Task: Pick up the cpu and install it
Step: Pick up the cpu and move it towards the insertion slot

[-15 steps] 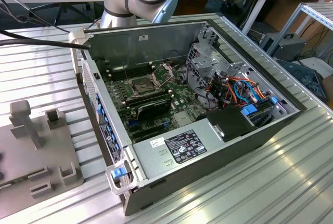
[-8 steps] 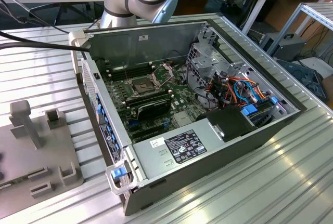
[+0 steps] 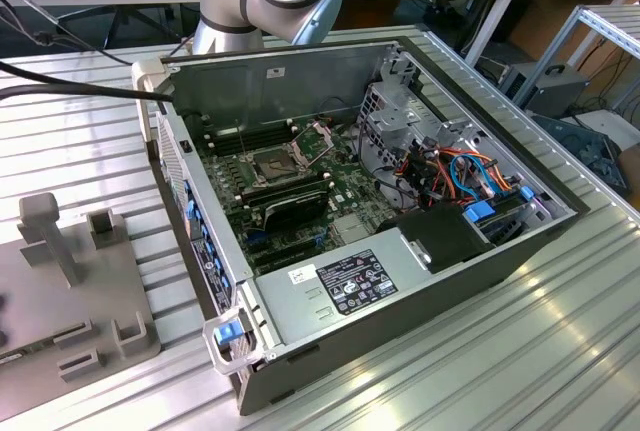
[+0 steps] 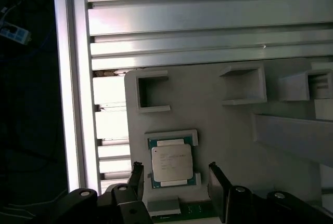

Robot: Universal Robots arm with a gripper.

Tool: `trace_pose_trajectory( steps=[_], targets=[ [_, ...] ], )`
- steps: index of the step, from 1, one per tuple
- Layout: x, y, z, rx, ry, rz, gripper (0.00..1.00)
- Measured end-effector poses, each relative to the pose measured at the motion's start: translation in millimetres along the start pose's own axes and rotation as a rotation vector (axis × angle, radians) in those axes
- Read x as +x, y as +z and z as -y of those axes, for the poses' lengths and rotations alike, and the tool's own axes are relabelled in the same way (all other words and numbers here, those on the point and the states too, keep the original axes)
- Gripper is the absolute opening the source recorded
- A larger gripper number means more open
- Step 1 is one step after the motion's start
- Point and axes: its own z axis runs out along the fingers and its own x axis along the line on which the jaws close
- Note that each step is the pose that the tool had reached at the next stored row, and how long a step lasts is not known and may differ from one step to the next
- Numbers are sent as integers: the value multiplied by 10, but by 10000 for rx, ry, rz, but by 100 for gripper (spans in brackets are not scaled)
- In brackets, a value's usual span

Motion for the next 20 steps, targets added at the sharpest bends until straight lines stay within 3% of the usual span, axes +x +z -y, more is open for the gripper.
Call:
trace_pose_trajectory(
  steps=[20],
  targets=[
    [-19,218,6,18,2,-51,62]
  ],
)
